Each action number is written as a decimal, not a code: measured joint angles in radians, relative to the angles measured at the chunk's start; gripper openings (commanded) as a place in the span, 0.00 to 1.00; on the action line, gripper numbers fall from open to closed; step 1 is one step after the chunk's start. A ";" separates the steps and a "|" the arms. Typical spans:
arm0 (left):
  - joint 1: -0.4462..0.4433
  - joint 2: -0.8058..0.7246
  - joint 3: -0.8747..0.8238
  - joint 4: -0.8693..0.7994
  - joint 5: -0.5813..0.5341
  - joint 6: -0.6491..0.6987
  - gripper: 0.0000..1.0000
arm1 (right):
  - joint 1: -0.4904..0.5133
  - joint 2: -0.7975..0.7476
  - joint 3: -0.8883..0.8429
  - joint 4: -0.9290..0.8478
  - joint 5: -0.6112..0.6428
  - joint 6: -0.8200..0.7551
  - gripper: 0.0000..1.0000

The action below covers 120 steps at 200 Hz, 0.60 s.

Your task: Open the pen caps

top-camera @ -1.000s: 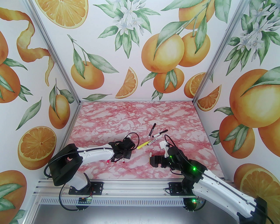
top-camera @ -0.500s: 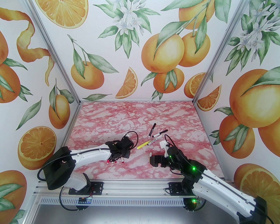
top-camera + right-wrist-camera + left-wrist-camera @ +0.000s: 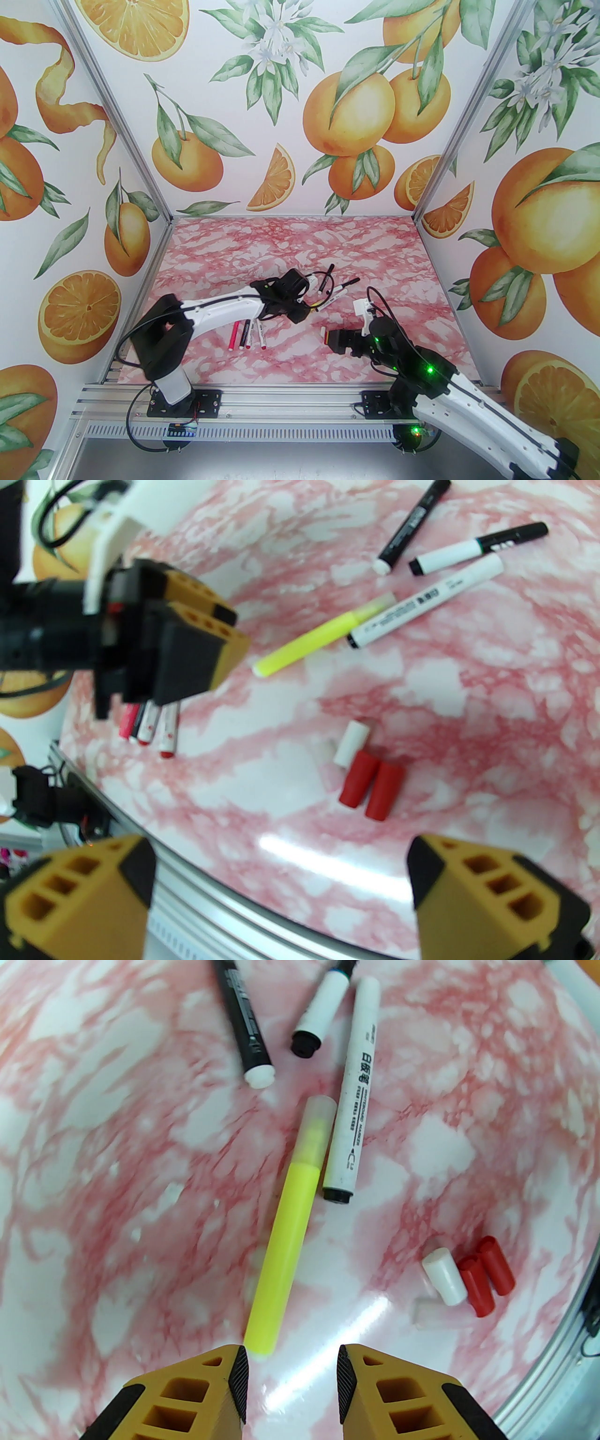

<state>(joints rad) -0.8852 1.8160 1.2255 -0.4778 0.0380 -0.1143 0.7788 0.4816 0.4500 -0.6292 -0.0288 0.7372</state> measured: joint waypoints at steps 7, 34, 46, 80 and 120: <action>0.004 0.029 0.024 -0.011 0.008 0.022 0.39 | 0.000 -0.007 0.000 -0.007 0.002 0.003 0.94; 0.015 0.129 0.105 -0.051 0.033 0.093 0.40 | 0.000 -0.024 0.000 -0.034 0.009 0.007 0.94; 0.015 0.159 0.132 -0.068 0.038 0.119 0.40 | 0.000 -0.029 0.000 -0.045 0.014 0.007 0.94; 0.014 0.209 0.184 -0.104 0.040 0.161 0.38 | 0.000 -0.037 0.000 -0.057 0.023 0.014 0.94; 0.014 0.242 0.213 -0.131 0.035 0.182 0.31 | 0.000 -0.036 0.000 -0.056 0.023 0.019 0.94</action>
<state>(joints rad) -0.8707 2.0579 1.4384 -0.6090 0.0734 0.0681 0.7788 0.4458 0.4503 -0.6857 -0.0055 0.7563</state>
